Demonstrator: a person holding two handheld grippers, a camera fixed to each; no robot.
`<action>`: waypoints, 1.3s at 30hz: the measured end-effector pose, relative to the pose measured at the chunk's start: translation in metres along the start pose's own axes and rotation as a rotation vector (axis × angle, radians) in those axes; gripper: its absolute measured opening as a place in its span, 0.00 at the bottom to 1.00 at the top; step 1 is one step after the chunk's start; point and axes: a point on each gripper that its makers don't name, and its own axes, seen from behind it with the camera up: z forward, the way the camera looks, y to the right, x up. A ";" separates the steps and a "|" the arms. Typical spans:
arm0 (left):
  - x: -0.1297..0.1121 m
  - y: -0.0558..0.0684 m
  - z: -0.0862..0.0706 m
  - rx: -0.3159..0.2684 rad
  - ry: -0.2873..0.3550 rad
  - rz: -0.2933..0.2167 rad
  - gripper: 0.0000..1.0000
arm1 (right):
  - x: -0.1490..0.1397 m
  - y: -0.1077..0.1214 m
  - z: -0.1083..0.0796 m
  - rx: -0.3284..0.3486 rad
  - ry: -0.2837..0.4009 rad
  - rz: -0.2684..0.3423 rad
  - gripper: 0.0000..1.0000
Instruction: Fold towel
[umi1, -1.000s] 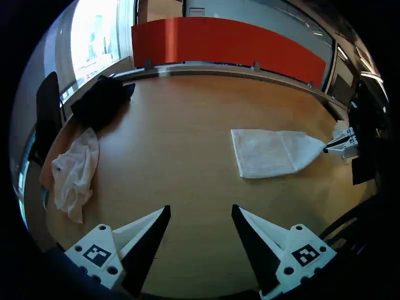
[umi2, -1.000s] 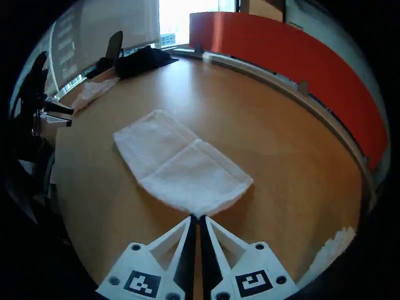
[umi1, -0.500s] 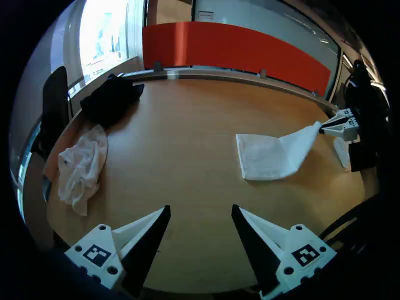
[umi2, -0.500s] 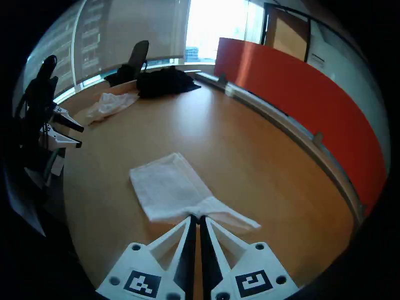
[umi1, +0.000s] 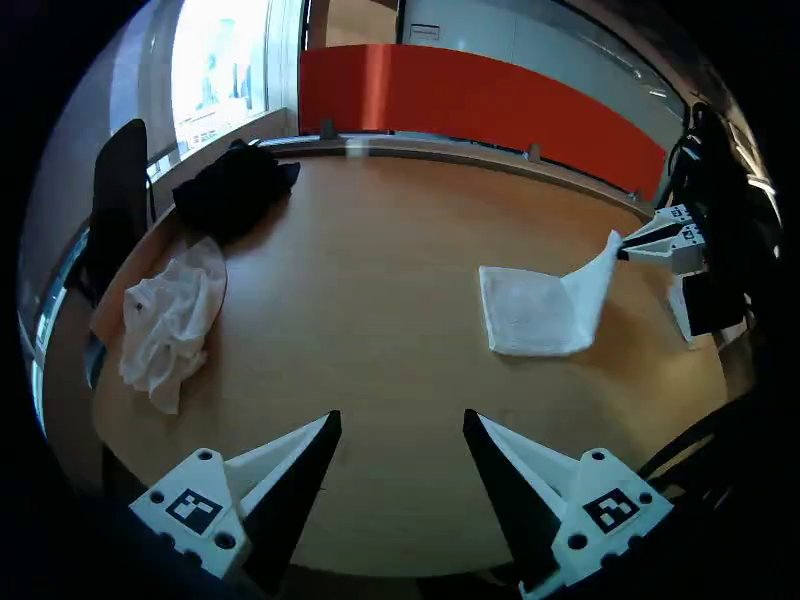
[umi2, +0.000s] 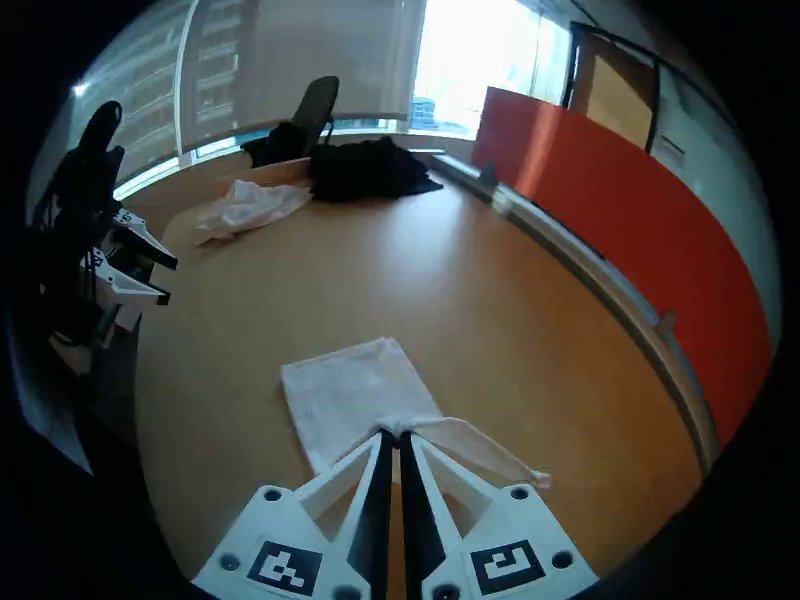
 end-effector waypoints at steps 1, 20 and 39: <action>-0.001 -0.001 -0.001 0.002 -0.001 -0.003 0.90 | 0.002 -0.002 0.005 0.010 -0.001 -0.006 0.05; -0.016 -0.025 -0.023 0.067 0.004 -0.067 0.91 | 0.010 -0.062 0.090 0.177 -0.072 -0.069 0.05; -0.013 -0.025 -0.020 0.068 0.001 -0.062 0.90 | 0.006 -0.055 0.083 0.145 -0.066 0.011 0.79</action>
